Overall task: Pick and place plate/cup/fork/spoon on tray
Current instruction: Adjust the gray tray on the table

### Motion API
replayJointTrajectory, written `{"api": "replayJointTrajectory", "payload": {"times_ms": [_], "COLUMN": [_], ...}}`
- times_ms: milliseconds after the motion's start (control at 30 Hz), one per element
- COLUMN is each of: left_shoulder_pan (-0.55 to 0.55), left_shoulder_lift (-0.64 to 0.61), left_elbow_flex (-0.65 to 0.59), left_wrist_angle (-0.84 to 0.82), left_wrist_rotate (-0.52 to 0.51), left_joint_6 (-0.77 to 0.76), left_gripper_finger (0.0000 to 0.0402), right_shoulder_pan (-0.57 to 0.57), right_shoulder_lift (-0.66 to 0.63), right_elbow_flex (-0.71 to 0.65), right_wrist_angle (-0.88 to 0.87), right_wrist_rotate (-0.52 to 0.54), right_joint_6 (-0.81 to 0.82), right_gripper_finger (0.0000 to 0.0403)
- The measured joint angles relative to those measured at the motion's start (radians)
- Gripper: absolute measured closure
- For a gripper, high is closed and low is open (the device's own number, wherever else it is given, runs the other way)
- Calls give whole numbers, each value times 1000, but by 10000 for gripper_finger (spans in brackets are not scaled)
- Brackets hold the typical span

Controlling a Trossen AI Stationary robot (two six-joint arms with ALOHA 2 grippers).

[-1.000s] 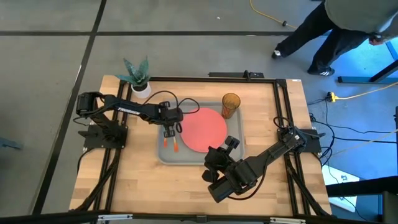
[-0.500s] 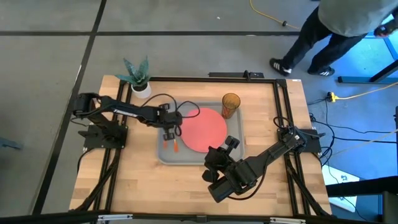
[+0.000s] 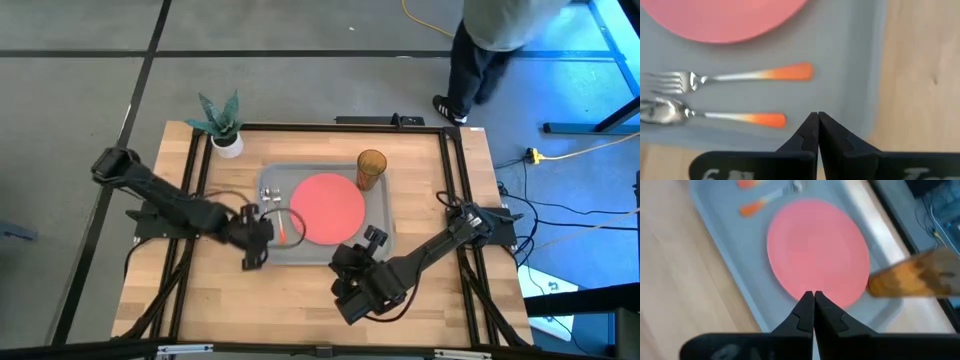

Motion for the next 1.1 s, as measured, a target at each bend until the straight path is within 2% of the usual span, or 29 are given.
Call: {"api": "replayJointTrajectory", "payload": {"times_ms": [167,300,400,600,767,967,1100], "left_shoulder_pan": [-119,-152,-151,-119,-100,-95,-85], "left_shoulder_lift": [39,82,114,164,176,177,177], "left_elbow_flex": [-12,-59,-84,-86,-86,-86,-86], "left_wrist_angle": [7,78,106,116,125,130,130], "left_wrist_rotate": [-103,-135,-183,-198,-175,-162,-149], "left_joint_6": [-133,-175,-198,-208,-185,-169,-166], "left_gripper_finger": [402,402,402,402,402,402,402], "right_shoulder_pan": [-6,-21,-36,-74,-110,-145,-167], "right_shoulder_lift": [0,1,0,-62,-176,-314,-358], "right_elbow_flex": [-174,-301,-371,-519,-701,-942,-1067], "right_wrist_angle": [-2,-3,24,241,473,762,890], "right_wrist_rotate": [-16,-73,-117,-178,-237,-297,-351], "right_joint_6": [163,261,274,189,120,106,123], "right_gripper_finger": [400,401,401,401,401,401,401]}}
